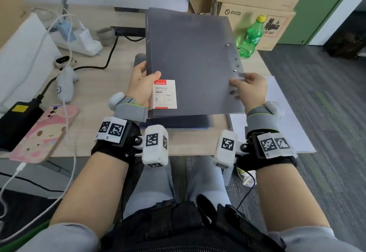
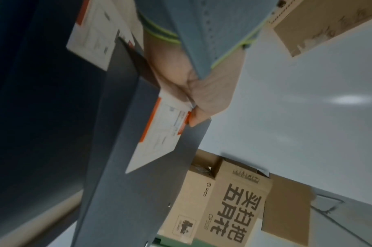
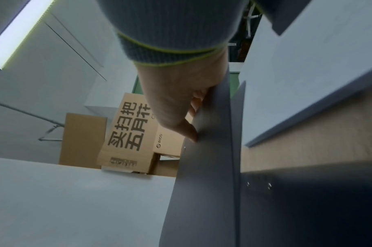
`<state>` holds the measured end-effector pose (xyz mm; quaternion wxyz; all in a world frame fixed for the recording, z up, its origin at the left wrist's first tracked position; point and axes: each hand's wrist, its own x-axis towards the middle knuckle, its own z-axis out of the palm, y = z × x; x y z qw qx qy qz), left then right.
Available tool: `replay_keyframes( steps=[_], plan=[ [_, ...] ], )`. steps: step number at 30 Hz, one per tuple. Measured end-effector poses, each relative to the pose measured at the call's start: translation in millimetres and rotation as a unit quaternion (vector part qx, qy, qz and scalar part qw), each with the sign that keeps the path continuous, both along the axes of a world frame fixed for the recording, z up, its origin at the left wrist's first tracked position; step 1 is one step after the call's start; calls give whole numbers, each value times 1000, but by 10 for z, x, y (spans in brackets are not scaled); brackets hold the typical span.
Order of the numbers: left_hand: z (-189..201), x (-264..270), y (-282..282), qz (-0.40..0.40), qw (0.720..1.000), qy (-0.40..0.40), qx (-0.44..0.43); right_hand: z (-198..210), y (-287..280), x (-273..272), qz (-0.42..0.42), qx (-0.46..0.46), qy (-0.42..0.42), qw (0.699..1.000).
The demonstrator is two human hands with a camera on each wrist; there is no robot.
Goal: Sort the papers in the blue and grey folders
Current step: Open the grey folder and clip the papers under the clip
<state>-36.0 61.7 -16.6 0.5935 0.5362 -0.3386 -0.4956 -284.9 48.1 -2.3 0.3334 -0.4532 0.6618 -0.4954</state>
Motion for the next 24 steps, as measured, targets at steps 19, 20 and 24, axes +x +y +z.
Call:
replay_keyframes(
  steps=[19,20,24],
  plan=[
    [-505,-810,-97,-60,984,-100,138,-542,225,-882,-84,113,-58,988],
    [-483,-807,-88,-69,975,-157,140,-554,236,-879,-92,104,-64,988],
    [-351,-780,-7,-130,895,-385,182,-463,326,-759,-91,7,-183,979]
  ],
)
